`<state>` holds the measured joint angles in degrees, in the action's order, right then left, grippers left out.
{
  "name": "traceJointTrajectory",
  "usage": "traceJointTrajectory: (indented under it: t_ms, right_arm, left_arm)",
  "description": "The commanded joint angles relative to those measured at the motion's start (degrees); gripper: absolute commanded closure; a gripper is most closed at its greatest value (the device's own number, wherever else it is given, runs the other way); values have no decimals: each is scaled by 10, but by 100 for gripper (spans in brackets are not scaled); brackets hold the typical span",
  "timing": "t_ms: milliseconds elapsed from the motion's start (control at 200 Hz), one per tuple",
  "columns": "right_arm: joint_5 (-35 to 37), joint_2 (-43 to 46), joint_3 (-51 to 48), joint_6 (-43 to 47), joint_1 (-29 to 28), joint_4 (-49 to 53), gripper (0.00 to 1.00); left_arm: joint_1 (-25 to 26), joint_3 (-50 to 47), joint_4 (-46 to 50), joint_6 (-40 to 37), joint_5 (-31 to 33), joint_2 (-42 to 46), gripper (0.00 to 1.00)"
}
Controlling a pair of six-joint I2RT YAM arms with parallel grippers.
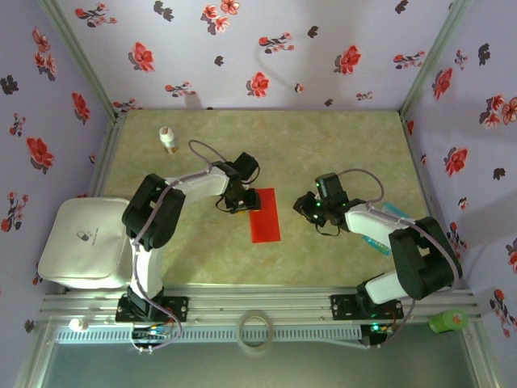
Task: Fold a paper plane with a square sheet of paper (pick it up from the middle)
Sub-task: Hold the square sheet of paper at the center of the table.
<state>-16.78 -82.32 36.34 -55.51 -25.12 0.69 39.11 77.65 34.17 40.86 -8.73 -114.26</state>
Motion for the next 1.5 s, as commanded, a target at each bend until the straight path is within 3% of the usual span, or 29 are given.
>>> traceJointTrajectory:
  t_ms: [0,615,1495]
  right_arm:
    - [-11,-6,4,15,-3,1,76]
    - [-26,-26,7,15,-3,-18,76]
    - [-26,-27,9,7,-6,-13,75]
  left_arm:
    - [-13,-5,65,14,114,-9,50]
    - [-3,23,60,-55,93,-20,47]
    - [-4,31,43,-56,72,-33,43]
